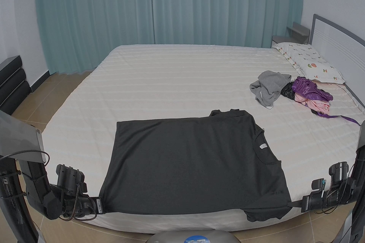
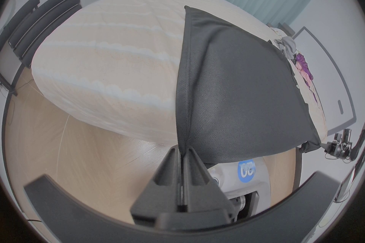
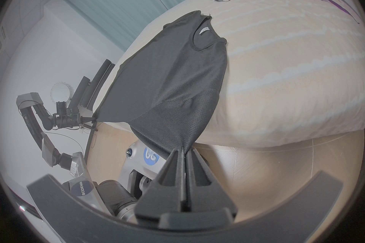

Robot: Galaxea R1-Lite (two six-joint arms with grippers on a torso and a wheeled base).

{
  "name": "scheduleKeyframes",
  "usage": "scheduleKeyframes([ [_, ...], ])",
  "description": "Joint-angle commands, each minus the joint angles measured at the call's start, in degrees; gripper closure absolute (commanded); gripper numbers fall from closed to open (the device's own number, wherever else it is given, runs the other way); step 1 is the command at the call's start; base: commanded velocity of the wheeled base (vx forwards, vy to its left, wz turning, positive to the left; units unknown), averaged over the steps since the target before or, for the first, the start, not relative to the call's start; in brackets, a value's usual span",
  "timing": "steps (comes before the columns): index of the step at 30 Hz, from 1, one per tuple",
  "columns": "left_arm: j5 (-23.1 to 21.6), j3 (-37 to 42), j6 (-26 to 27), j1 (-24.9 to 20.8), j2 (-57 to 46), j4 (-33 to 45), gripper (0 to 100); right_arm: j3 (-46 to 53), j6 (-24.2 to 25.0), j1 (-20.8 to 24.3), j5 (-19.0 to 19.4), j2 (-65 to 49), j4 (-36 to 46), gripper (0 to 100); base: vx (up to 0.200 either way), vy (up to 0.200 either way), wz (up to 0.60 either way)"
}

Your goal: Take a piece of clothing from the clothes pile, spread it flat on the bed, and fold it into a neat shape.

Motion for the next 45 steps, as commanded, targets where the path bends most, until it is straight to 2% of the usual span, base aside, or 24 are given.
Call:
scheduleKeyframes([
  [1,0.0,1.2,1.0,-0.1,-0.8,0.0,100,1.0,-0.2,0.0,-0.2,-2.8,1.5,100,0.0,0.0,0.0],
  [11,0.1,3.8,4.8,-0.2,-1.9,0.1,100,1.0,-3.4,0.0,-0.5,-5.9,8.4,100,0.0,0.0,0.0],
  [16,0.3,4.8,6.1,-0.3,-2.7,0.2,100,1.0,-4.7,0.0,-3.5,-5.9,10.6,100,0.0,0.0,0.0],
  [19,1.0,5.7,6.9,-0.4,-3.0,0.2,100,1.0,-6.7,0.0,-3.6,-6.3,12.2,100,0.0,0.0,0.0],
  [24,1.3,7.1,9.6,-0.6,-3.3,0.0,100,1.0,-7.1,0.3,-3.7,-9.9,16.2,100,0.0,0.0,0.0],
  [31,1.5,7.6,9.7,-1.0,-6.1,2.5,100,1.0,-8.1,1.2,-3.7,-14.4,20.1,100,0.0,0.0,0.0],
  [41,1.8,6.6,9.7,-1.3,-7.7,3.6,100,1.0,-8.1,1.1,-3.5,-14.7,19.8,100,0.0,0.0,0.0],
  [45,1.8,4.0,7.3,-1.1,-9.3,3.3,100,0.3,-7.8,1.1,-2.8,-14.6,18.6,100,0.0,0.0,0.0],
])
